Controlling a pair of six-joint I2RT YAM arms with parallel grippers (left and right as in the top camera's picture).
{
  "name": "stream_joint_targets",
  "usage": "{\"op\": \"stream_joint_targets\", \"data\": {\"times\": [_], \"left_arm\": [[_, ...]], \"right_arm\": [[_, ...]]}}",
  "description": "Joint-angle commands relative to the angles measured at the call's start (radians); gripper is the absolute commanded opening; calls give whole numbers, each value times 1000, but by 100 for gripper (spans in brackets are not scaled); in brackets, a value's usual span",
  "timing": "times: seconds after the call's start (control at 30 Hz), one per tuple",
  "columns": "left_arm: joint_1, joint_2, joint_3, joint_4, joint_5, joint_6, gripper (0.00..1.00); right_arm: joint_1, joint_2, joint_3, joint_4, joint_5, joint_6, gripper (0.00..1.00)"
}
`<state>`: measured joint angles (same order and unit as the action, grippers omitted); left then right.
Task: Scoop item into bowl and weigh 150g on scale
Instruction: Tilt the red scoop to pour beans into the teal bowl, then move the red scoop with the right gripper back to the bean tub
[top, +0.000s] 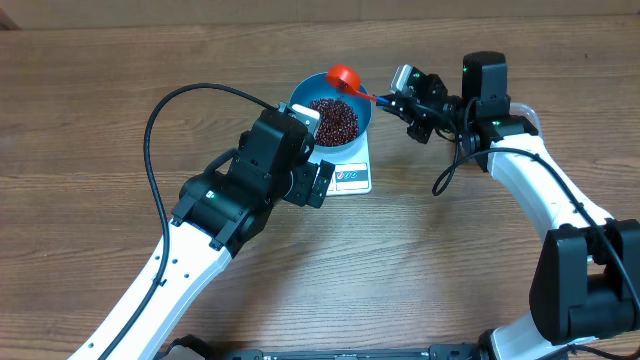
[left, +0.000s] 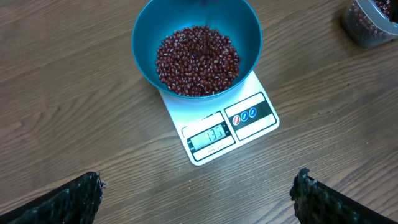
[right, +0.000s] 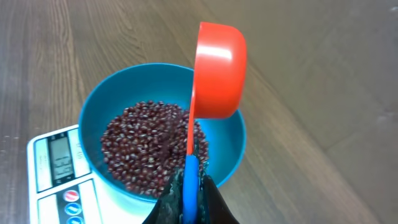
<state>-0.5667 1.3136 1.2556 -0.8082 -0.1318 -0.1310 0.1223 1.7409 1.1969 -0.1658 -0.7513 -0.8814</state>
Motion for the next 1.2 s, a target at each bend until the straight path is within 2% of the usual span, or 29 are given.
{"op": "stream_joint_targets", "data": {"times": [0.0, 0.63, 0.83, 0.97, 1.17], "left_arm": [[3, -10, 16, 0, -8, 4, 100], [3, -10, 16, 0, -8, 4, 100], [3, -10, 16, 0, -8, 4, 100], [3, -10, 16, 0, -8, 4, 99], [3, -10, 16, 0, -8, 4, 100]], "right_arm": [[2, -31, 16, 16, 11, -18, 4], [2, -34, 16, 11, 11, -10, 4], [0, -83, 16, -35, 19, 17, 4], [0, -136, 16, -55, 103, 78, 4], [0, -220, 16, -131, 352, 181, 4]]}}
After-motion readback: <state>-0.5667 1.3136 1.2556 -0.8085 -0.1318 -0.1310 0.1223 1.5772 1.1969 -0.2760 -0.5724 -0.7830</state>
